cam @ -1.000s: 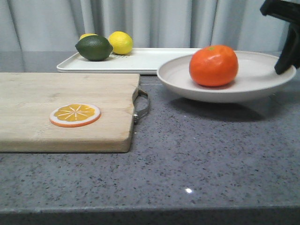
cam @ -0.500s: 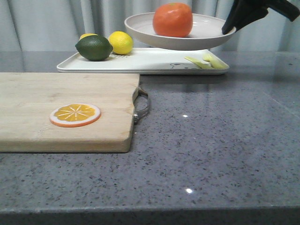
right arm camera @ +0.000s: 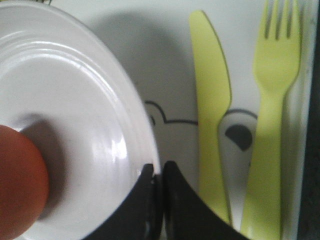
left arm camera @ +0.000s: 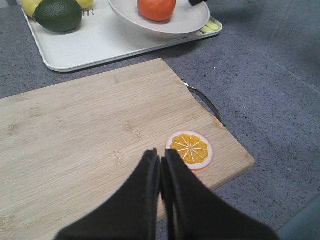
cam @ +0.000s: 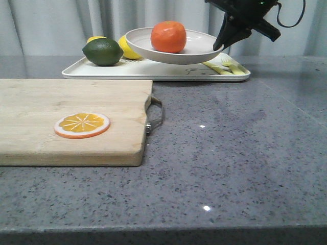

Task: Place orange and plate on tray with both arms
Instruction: 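Lower the plate with the orange onto the white tray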

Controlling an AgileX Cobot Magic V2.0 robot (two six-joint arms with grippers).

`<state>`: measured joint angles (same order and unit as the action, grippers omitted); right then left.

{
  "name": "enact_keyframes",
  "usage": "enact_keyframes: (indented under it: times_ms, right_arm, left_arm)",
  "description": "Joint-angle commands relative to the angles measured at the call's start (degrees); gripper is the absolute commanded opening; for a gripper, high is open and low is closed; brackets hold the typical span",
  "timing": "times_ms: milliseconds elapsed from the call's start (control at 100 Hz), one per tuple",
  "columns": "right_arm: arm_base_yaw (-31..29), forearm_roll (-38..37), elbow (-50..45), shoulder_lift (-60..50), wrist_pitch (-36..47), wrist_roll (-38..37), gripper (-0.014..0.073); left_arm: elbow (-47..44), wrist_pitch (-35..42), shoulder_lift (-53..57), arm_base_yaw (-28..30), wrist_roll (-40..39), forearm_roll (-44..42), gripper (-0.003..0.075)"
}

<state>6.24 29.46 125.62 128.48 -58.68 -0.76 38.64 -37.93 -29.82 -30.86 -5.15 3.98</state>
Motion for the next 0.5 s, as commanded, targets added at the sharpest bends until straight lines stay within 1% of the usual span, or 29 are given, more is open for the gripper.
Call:
enact_keyframes:
  times_ms: [0,250,490]
  right_arm:
    - [0.1,2.7,6.0,-1.4,1.9,-0.9,-0.0071]
    - [1.9,2.9,14.1,5.7,1.9,-1.9,-0.0071]
    - [2.2,2.9,16.5,8.3,2.0,-1.9,-0.0071]
  left_arm:
    - [1.5,4.4,-0.2,0.2,-0.5,0.6,-0.0019]
    - [1.5,4.4,-0.4,0.2,-0.5,0.6,-0.0019]
    - [1.5,4.5,-0.4,0.2,-0.5,0.6,-0.0019]
